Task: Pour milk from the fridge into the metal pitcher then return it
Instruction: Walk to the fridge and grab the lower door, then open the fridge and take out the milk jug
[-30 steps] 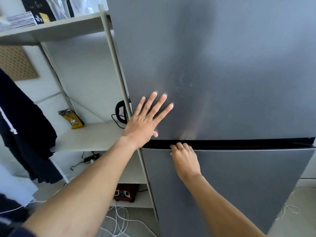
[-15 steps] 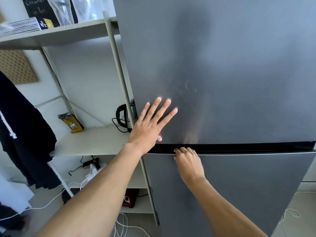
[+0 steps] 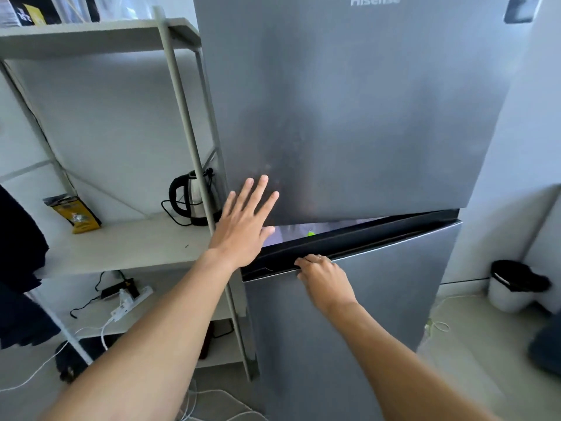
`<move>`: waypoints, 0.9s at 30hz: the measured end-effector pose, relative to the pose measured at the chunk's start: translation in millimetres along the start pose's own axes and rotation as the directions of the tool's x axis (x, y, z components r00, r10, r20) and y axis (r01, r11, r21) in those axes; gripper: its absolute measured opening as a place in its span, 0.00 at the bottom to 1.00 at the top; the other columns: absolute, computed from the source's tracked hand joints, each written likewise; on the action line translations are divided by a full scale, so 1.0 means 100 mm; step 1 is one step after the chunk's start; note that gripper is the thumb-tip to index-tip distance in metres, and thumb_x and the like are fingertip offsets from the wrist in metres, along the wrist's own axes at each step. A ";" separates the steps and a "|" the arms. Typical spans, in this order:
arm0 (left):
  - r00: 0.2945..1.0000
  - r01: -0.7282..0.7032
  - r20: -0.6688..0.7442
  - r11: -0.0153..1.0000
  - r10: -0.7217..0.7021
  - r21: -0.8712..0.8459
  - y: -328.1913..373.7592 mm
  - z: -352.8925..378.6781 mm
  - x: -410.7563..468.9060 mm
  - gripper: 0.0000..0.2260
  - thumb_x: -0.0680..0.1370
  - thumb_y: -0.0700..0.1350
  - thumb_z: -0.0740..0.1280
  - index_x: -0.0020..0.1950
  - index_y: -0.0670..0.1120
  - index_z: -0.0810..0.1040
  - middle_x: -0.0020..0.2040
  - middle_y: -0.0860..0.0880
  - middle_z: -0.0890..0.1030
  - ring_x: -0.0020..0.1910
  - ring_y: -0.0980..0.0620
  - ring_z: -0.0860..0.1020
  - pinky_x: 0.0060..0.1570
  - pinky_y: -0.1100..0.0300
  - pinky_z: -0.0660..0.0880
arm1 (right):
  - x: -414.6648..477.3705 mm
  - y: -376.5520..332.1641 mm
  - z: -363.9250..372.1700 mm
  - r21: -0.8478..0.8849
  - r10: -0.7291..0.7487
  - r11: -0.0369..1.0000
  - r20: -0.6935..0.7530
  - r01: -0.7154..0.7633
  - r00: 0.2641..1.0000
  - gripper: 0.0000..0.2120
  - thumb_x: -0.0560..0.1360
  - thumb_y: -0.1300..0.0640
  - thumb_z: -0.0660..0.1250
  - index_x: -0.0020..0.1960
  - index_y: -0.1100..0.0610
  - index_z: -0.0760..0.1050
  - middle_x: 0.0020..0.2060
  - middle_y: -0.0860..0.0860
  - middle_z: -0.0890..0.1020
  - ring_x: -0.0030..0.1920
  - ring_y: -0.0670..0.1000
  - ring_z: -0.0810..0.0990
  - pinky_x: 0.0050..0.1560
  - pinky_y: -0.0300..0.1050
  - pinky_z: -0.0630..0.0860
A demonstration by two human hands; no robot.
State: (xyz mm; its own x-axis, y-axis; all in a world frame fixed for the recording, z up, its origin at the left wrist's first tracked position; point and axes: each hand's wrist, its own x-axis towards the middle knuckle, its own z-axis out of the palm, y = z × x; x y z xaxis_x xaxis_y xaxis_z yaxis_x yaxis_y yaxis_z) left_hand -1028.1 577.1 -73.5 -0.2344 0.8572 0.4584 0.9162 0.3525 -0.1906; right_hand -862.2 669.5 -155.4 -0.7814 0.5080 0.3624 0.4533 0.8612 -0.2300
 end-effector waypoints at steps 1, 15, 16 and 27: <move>1.000 -0.004 0.002 1.000 0.004 -0.023 0.00 -0.02 -0.13 0.29 0.82 0.54 0.58 0.80 0.52 0.50 0.81 0.49 0.39 0.80 0.45 0.40 0.77 0.43 0.45 | -0.10 -0.02 -0.03 -0.003 0.019 1.000 -0.001 -0.019 1.000 0.14 0.80 0.58 0.58 0.65 0.54 0.73 0.58 0.50 0.78 0.61 0.54 0.72 0.51 0.46 0.70; 0.947 -0.094 0.278 0.966 0.161 -0.240 0.47 -0.37 -1.22 0.25 0.82 0.38 0.55 0.78 0.53 0.58 0.80 0.53 0.58 0.78 0.52 0.55 0.74 0.52 0.58 | -1.36 -0.09 -0.60 0.254 0.283 0.927 0.004 -0.275 0.959 0.15 0.81 0.57 0.57 0.65 0.54 0.76 0.65 0.49 0.77 0.69 0.52 0.71 0.65 0.49 0.69; 0.942 -0.089 0.289 0.959 0.169 -0.270 0.58 -0.40 -1.23 0.26 0.82 0.37 0.57 0.78 0.53 0.59 0.79 0.54 0.59 0.78 0.52 0.57 0.73 0.51 0.59 | -1.44 -0.09 -0.67 0.287 0.323 0.906 0.002 -0.310 0.946 0.15 0.81 0.53 0.57 0.64 0.52 0.75 0.63 0.49 0.79 0.65 0.54 0.75 0.62 0.49 0.71; 0.907 -0.125 0.329 0.916 0.261 -0.382 1.58 -0.47 -1.32 0.25 0.79 0.45 0.66 0.74 0.57 0.65 0.74 0.55 0.69 0.71 0.51 0.70 0.67 0.51 0.71 | -1.97 0.19 -1.20 0.155 0.496 0.859 -0.012 -0.489 0.868 0.38 0.69 0.24 0.50 0.72 0.43 0.58 0.58 0.50 0.81 0.55 0.58 0.80 0.54 0.55 0.78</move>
State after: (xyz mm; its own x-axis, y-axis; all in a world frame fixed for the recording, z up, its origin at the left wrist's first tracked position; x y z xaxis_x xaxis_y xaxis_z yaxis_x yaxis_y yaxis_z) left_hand -837.4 501.6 -123.6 -0.0804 0.9935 0.0801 0.9924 0.0723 0.0996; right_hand -648.0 587.1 -122.6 -0.4483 0.8685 0.2113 0.7044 0.4888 -0.5147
